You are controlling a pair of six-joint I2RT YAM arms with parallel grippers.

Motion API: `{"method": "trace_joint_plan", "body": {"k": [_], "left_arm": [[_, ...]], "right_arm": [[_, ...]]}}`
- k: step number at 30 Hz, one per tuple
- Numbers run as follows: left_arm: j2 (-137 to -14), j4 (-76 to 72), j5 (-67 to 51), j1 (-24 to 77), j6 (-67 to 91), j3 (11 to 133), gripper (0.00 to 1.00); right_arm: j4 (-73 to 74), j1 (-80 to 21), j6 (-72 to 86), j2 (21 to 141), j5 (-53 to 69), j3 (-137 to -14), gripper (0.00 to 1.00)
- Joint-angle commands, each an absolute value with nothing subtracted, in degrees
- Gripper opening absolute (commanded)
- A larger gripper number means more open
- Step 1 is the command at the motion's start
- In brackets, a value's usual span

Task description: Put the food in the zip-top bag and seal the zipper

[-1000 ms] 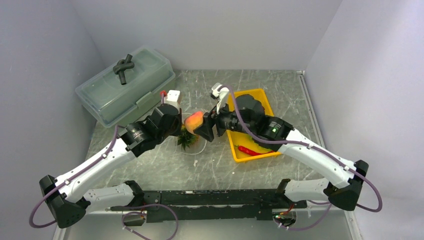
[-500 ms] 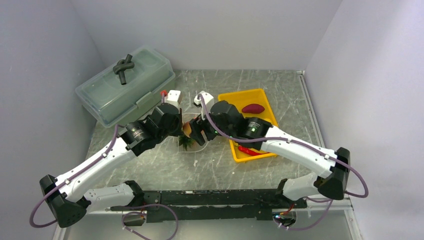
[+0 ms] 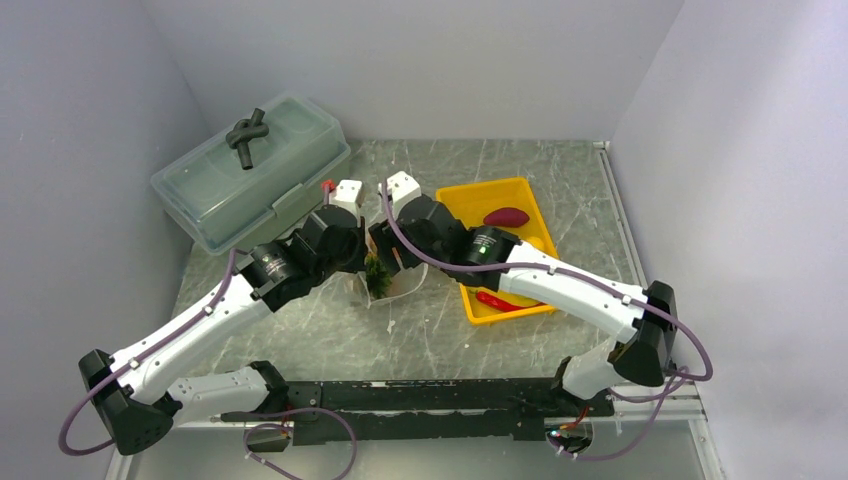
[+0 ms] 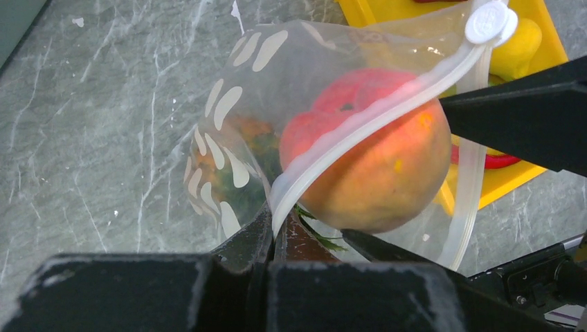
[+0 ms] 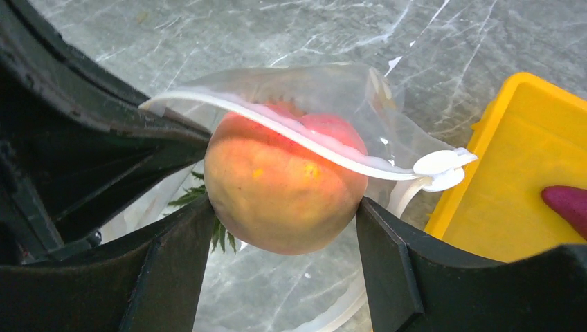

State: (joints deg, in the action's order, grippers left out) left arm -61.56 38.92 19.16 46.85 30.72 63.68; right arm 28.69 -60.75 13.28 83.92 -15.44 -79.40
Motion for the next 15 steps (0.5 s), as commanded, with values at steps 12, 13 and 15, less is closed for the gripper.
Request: {"method": "trace_joint_plan", "body": {"k": [12, 13, 15], "left_arm": [[-61.1, 38.7, 17.5, 46.8, 30.8, 66.5, 0.0], [-61.1, 38.8, 17.4, 46.8, 30.8, 66.6, 0.0], [-61.0, 39.0, 17.5, 46.7, 30.7, 66.6, 0.0]], "right_arm": [[25.0, -60.9, 16.6, 87.8, -25.2, -83.7, 0.67], [24.9, -60.9, 16.7, 88.0, -25.5, -83.8, 0.69], [24.8, -60.9, 16.8, 88.2, -25.7, -84.0, 0.74]]}}
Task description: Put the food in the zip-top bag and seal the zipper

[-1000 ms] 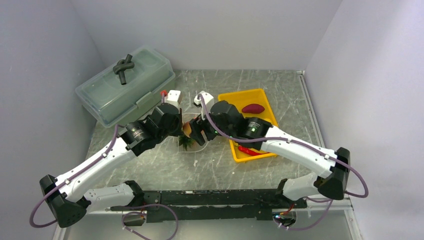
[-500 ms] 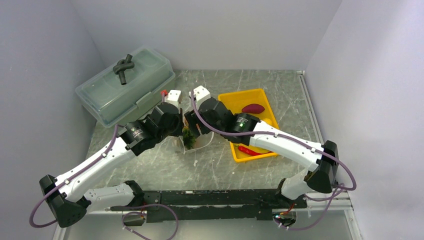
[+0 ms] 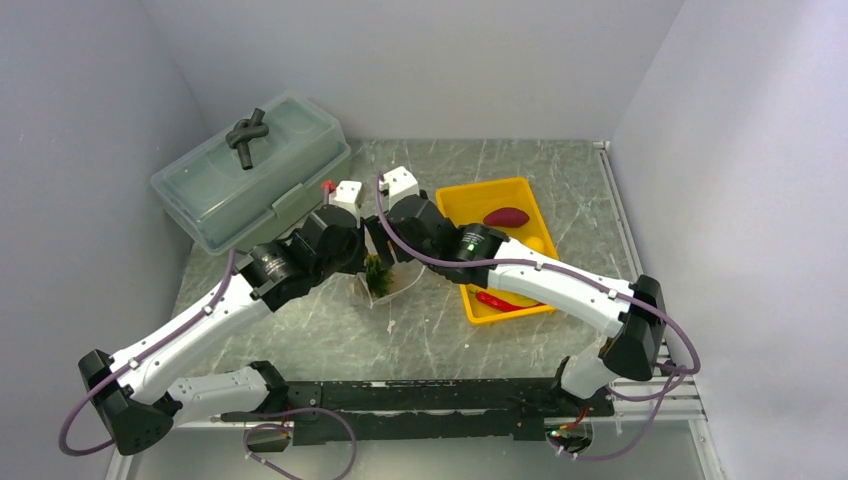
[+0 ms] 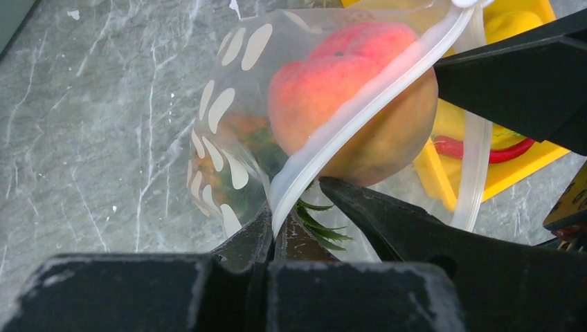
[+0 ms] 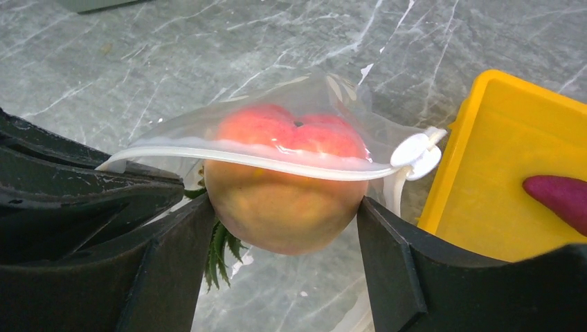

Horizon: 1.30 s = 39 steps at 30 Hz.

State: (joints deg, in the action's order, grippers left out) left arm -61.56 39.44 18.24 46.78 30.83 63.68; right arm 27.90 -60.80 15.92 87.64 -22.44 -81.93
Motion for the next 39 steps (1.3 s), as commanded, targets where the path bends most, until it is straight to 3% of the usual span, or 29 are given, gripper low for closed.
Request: {"method": "trace_joint_plan", "body": {"k": [1, 4, 10, 29, 39], "left_arm": [[-61.0, 39.1, 17.6, 46.8, 30.7, 66.7, 0.0], [-61.0, 39.2, 17.7, 46.7, 30.8, 66.9, 0.0], [-61.4, 39.0, 17.5, 46.7, 30.8, 66.9, 0.0], [-64.0, 40.0, 19.2, 46.6, 30.4, 69.4, 0.0], [-64.5, 39.2, 18.7, 46.4, 30.7, 68.4, 0.0]], "right_arm": [[24.5, -60.9, 16.8, 88.3, -25.8, -84.0, 0.76], [24.3, -60.9, 16.9, 88.4, -26.0, -84.0, 0.83], [23.7, -60.8, 16.8, 88.1, -25.8, -83.6, 0.87], [24.2, -60.8, 18.2, 74.8, -19.0, -79.5, 0.88], [29.2, -60.8, 18.7, 64.1, -27.2, -74.6, 0.87]]}}
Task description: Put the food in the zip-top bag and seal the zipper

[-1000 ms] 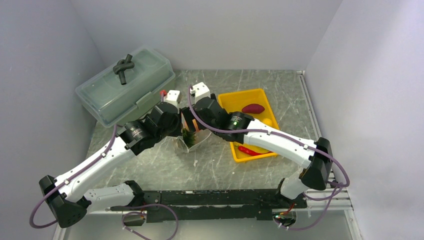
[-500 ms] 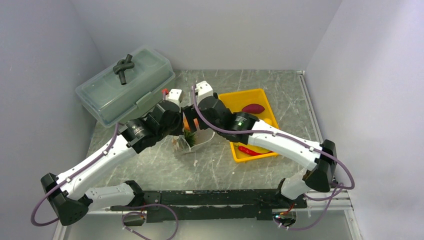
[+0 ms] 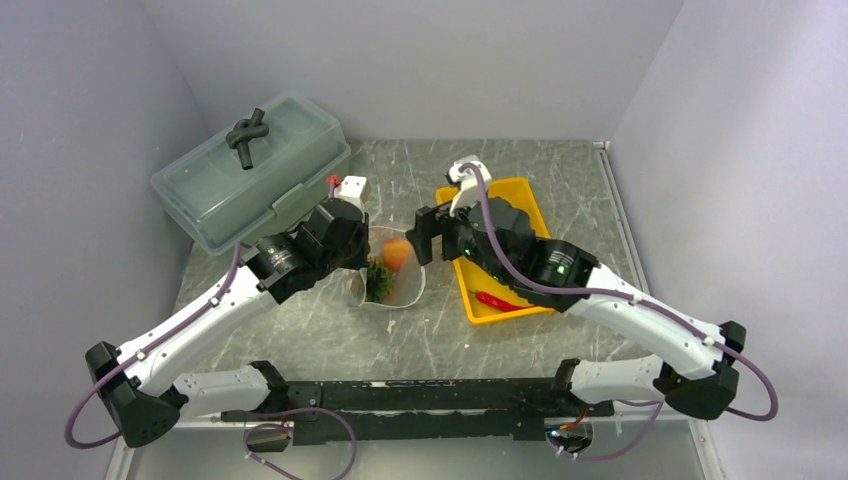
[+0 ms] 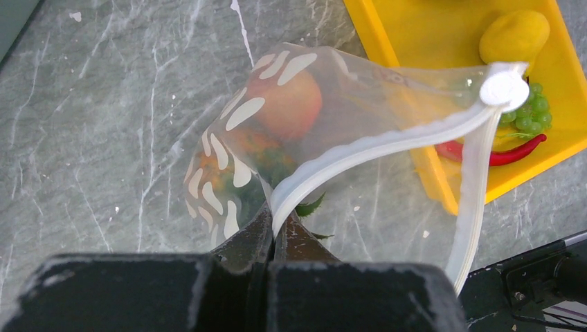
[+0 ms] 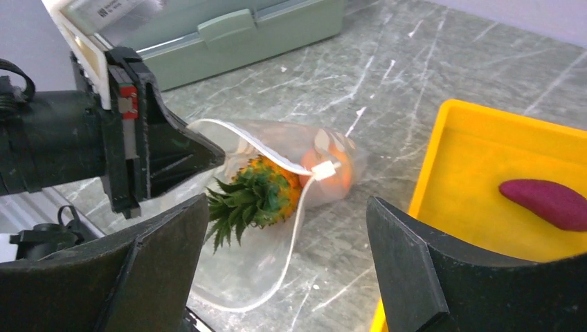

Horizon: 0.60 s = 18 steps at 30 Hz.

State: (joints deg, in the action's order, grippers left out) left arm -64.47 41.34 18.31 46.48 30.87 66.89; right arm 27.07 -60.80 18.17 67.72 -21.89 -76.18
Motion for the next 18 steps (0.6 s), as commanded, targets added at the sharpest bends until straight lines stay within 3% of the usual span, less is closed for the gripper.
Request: {"method": "trace_joint_plan", "body": {"k": [1, 9, 18], "left_arm": [[-64.5, 39.2, 18.6, 46.4, 30.6, 68.4, 0.0], [-64.4, 39.5, 18.9, 46.3, 30.0, 68.9, 0.0], [-64.0, 39.6, 19.0, 46.3, 29.9, 68.9, 0.0]], "right_arm": [[29.8, -60.8, 18.6, 63.4, -28.4, -74.3, 0.87], [38.0, -58.8, 19.6, 60.5, -36.7, -72.2, 0.87], [41.1, -47.6, 23.2, 60.1, -30.9, -65.5, 0.87]]}}
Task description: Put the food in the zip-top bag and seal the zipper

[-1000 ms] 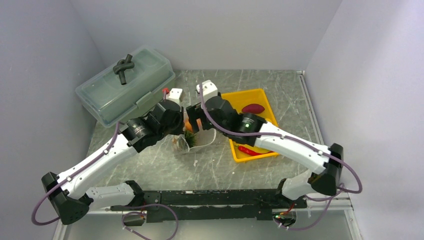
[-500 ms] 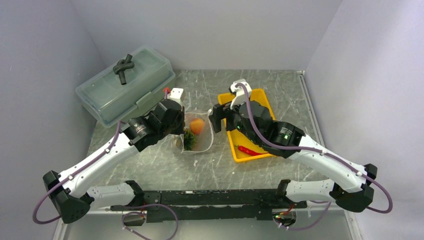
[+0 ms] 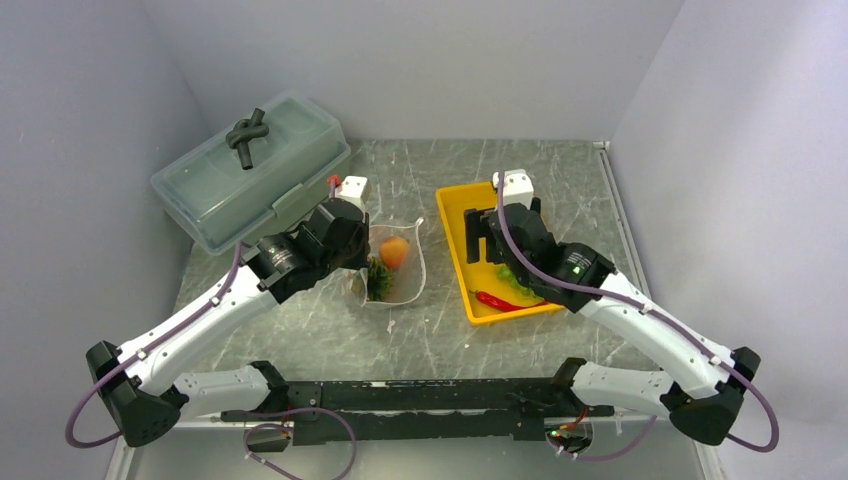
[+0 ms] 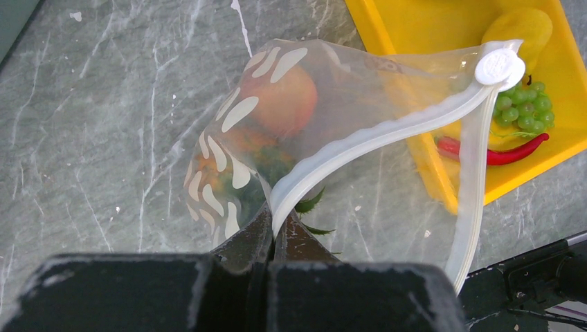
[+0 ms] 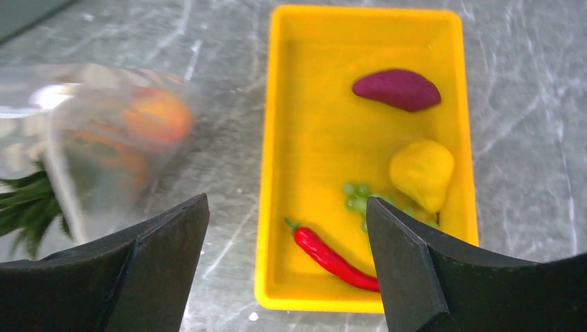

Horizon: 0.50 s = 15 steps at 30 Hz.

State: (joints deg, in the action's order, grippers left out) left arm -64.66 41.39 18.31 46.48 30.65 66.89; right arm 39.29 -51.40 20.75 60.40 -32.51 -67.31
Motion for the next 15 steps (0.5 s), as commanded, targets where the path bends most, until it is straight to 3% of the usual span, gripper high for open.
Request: {"method": "trace_joint_plan", "body": {"k": [1, 15], "left_arm": [[-64.0, 39.6, 19.0, 46.2, 29.9, 68.8, 0.0], [-62.5, 40.1, 19.1, 46.0, 29.6, 68.2, 0.0]], "right_arm": [[41.4, -46.4, 23.4, 60.4, -30.7, -65.0, 0.87], [36.3, -34.0, 24.6, 67.7, -30.0, -57.0, 0.88]]}}
